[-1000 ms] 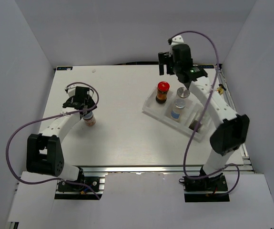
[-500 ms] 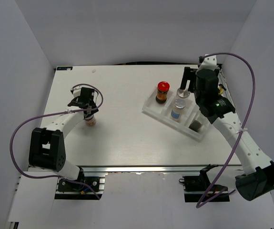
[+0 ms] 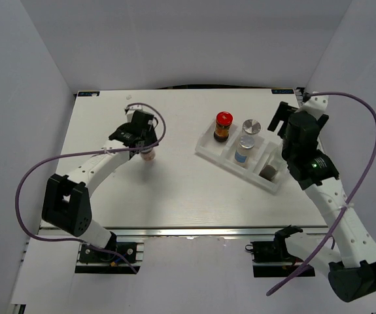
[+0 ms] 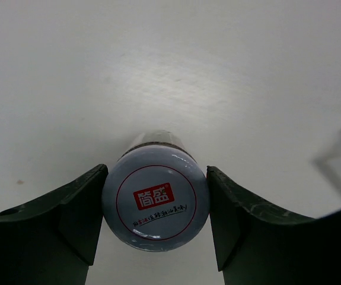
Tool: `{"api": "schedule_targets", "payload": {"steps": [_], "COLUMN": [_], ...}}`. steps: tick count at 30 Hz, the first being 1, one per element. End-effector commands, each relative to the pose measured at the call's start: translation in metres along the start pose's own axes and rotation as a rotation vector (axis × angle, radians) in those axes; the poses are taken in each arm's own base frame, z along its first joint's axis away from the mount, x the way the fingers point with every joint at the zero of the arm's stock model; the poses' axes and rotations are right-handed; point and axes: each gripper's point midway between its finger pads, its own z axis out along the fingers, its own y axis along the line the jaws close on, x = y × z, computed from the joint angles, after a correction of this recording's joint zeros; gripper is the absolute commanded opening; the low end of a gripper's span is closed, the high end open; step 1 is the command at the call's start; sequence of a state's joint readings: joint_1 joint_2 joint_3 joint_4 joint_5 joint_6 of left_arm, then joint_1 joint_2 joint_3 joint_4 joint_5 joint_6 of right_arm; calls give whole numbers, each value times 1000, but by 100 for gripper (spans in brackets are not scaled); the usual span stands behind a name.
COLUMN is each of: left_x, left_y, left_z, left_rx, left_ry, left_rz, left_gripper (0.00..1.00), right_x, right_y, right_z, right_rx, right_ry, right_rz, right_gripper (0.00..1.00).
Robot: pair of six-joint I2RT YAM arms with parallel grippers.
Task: Organize the condiment bottles
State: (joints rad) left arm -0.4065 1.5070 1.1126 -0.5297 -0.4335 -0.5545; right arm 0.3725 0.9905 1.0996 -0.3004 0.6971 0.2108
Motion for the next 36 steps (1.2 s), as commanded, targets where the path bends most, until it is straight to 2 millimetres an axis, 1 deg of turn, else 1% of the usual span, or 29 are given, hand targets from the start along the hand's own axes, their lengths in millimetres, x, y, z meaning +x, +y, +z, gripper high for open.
{"api": "schedule_targets", "payload": {"steps": [1,2,3,4,5,6,7,8,10,11,12,13,14,15,17,18,19,20,24,27,28,30,31,32,34,35,36], "left_x": [-73,-87,-89,-87,-98,-98,-90,-99,-97,-84,-95,-88,-79,-84,-75,-69,-70,-66,-54,-44,-38,-33,-30,-27,-24,-18,-16], "left_y": [-79,-103,-118,-131,-153,-168,-183,-202,-222,-233,-244,-252,-261,-270,-281,-285,-289,-293,-302,-308,-310,-313,-314,-314,-313,-314,-315], "left_z": [-41,-56,-62,-59,-74,-79,-70,-84,-86,-76,-85,-86,-77,-84,-87,-80,-83,-83,-76,-67,-60,-57,-54,-48,-39,-32,-30], "left_rx": [267,341,386,397,446,482,497,546,586,579,598,605,604,625,642,634,641,650,668,667,663,666,660,644,618,612,615], "left_ry": [-184,-217,-215,-212,-247,-249,-223,-243,-231,-203,-228,-215,-198,-211,-202,-192,-197,-189,-166,-153,-141,-133,-131,-127,-125,-115,-112], "left_rz": [-18,-2,19,40,65,91,123,136,167,209,207,228,253,258,289,301,303,310,319,327,334,343,348,351,356,367,372], "left_gripper": [0,0,0,0,0,0,0,0,0,0,0,0,0,0,0,0,0,0,0,0,0,1,3,8,12,15,21], "right_x": [-18,-24,-26,-28,-31,-32,-33,-33,-35,-35,-37,-37,-37,-37,-36,-36,-36,-34,-31,-28,-27,-26,-27,-28,-31,-34,-38], "right_y": [-27,-31,-33,-35,-38,-40,-41,-43,-45,-47,-49,-49,-50,-50,-50,-50,-49,-49,-46,-45,-45,-46,-46,-45,-42,-40,-38], "right_z": [-11,-17,-20,-22,-27,-29,-31,-33,-36,-38,-39,-40,-40,-40,-39,-38,-37,-35,-31,-29,-28,-27,-27,-26,-27,-27,-28], "right_rx": [84,84,87,88,87,87,85,87,85,87,94,94,95,100,102,102,104,107,107,108,108,116,116,113,98,90,74], "right_ry": [-77,-99,-108,-116,-129,-134,-141,-150,-158,-163,-168,-170,-170,-171,-172,-171,-170,-164,-151,-141,-137,-136,-136,-138,-144,-151,-158], "right_rz": [90,102,109,115,125,126,133,138,139,141,143,144,142,144,136,134,133,124,113,104,102,101,99,103,102,105,106], "right_gripper": [89,89,89,90,89,90,89,89,89,89,89,89,89,89,89,89,89,89,89,89,89,89,89,89,89,89,89]}}
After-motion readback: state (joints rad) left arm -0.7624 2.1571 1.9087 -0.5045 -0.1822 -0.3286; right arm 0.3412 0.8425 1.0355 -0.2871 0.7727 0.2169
